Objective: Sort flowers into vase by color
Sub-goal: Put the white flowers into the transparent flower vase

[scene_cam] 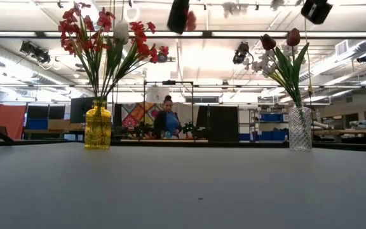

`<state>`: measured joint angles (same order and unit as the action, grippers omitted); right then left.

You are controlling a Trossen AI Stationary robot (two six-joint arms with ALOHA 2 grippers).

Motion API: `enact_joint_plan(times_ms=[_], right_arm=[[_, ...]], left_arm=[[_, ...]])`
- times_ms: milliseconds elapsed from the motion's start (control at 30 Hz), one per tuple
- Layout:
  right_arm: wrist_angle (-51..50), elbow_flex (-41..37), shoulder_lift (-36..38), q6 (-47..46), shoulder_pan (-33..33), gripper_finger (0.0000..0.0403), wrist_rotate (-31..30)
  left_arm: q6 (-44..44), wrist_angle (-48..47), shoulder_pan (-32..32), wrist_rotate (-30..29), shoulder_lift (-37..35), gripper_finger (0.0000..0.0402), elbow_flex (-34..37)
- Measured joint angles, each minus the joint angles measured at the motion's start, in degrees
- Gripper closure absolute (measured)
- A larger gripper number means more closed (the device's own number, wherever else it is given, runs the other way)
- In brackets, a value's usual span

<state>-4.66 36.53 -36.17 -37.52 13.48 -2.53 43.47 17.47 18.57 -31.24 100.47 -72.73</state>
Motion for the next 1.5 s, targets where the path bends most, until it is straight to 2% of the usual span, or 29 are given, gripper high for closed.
enact_joint_plan(times_ms=[233, 433, 667, 833, 967, 1200, 1333, 1500], right_arm=[[4.7, 0.0, -5.1, 1.2, 3.7, 0.0141, -12.2], [16.4, 0.0, -11.4, 3.4, 4.2, 0.0148, -13.7], [26.4, 0.0, -15.5, 6.4, 3.6, 0.0165, -18.6], [26.6, 0.0, -17.9, 6.3, 2.1, 0.0199, -16.4], [28.4, 0.0, -20.1, 5.7, 1.0, 0.0247, -14.1], [30.1, 0.0, -22.5, 6.6, 1.0, 0.0381, -14.4], [28.6, 0.0, -21.9, 7.7, 1.6, 0.0384, -18.1], [21.2, 0.0, -19.3, 12.1, 1.9, 0.0386, -23.9]], left_arm=[[-7.0, 7.8, -2.6, -0.2, -0.1, 0.0380, 0.0], [-13.0, 16.6, -5.1, 2.2, -0.1, 0.0379, -0.1], [-14.3, 17.1, -6.4, 7.6, -0.1, 0.0379, -0.1], [-14.7, 16.0, -6.4, 8.3, -0.1, 0.0379, -0.1], [-14.4, 12.9, -6.5, 10.4, -0.1, 0.0379, -0.1], [-14.3, 10.8, -6.4, 11.0, -0.1, 0.0379, -0.1], [-14.2, 10.6, -6.4, 10.6, -0.1, 0.0371, -0.1], [-14.6, 8.8, -6.5, 10.2, -0.2, 0.0330, -0.1]])
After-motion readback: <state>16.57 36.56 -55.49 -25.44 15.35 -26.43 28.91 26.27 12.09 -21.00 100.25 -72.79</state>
